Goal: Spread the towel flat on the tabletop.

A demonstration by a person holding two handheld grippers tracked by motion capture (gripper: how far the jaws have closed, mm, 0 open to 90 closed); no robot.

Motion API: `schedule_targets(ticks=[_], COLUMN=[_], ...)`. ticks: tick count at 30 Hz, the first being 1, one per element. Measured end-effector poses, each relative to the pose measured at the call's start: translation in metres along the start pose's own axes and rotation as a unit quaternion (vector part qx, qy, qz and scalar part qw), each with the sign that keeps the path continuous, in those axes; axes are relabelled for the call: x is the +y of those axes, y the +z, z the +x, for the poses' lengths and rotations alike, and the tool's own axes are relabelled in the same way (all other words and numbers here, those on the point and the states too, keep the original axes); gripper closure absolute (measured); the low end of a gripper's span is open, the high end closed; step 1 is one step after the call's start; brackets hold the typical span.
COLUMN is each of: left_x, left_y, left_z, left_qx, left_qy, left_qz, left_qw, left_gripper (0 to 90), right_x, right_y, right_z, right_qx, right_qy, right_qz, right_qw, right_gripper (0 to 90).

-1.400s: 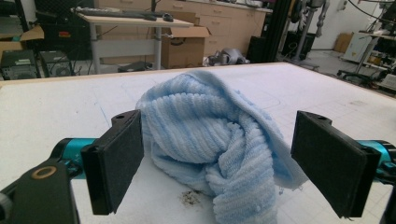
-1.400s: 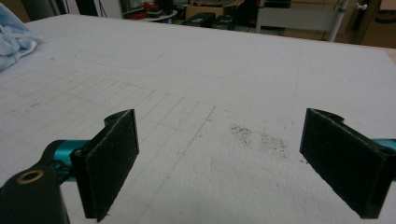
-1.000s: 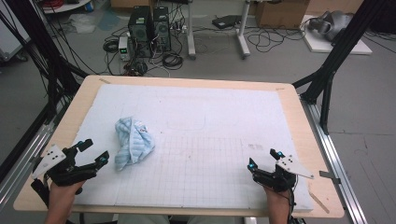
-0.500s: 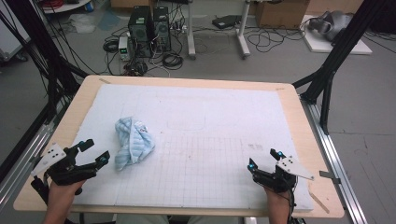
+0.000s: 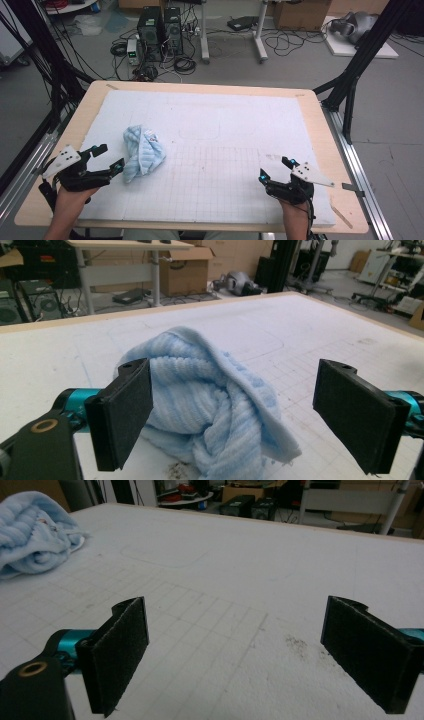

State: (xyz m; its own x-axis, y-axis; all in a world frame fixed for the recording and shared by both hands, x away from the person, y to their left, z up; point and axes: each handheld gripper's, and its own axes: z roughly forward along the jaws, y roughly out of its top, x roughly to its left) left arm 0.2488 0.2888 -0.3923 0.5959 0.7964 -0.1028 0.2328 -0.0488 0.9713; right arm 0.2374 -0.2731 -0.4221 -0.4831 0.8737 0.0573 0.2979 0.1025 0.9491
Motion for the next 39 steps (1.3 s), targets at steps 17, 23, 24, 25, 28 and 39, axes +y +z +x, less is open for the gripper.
schedule_targets(ticks=[17,23,24,25,28,39], left_x=[0.004,-0.002,-0.003,-0.003,-0.002,0.011], left_y=[0.078,0.088,0.088,0.088,0.087,0.083], left_z=[-0.018,-0.017,-0.016,-0.015,-0.015,-0.031], left_qx=[0.009,0.015,0.014,0.010,-0.011,-0.115], left_qy=[0.035,0.039,0.040,0.045,0.051,0.039], left_qz=[0.113,0.151,0.153,0.155,0.142,0.096], left_qw=[0.9930,0.9876,0.9873,0.9868,0.9884,0.9880], left_gripper=[21.4,43.6,51.1,51.1,79.0,82.1], right_x=[0.007,0.008,0.008,0.008,0.008,0.005], right_y=[0.002,0.003,0.004,0.004,0.006,0.007], right_z=[0.010,0.011,0.012,0.012,0.012,0.011], right_qx=[0.016,0.019,0.020,0.020,0.021,0.023], right_qy=[-0.013,-0.013,-0.012,-0.012,-0.010,-0.003], right_qz=[0.013,0.015,0.016,0.016,0.019,0.020], right_qw=[0.9997,0.9996,0.9996,0.9996,0.9996,0.9995], right_gripper=[11.0,11.0,11.0,11.0,11.0,11.1])
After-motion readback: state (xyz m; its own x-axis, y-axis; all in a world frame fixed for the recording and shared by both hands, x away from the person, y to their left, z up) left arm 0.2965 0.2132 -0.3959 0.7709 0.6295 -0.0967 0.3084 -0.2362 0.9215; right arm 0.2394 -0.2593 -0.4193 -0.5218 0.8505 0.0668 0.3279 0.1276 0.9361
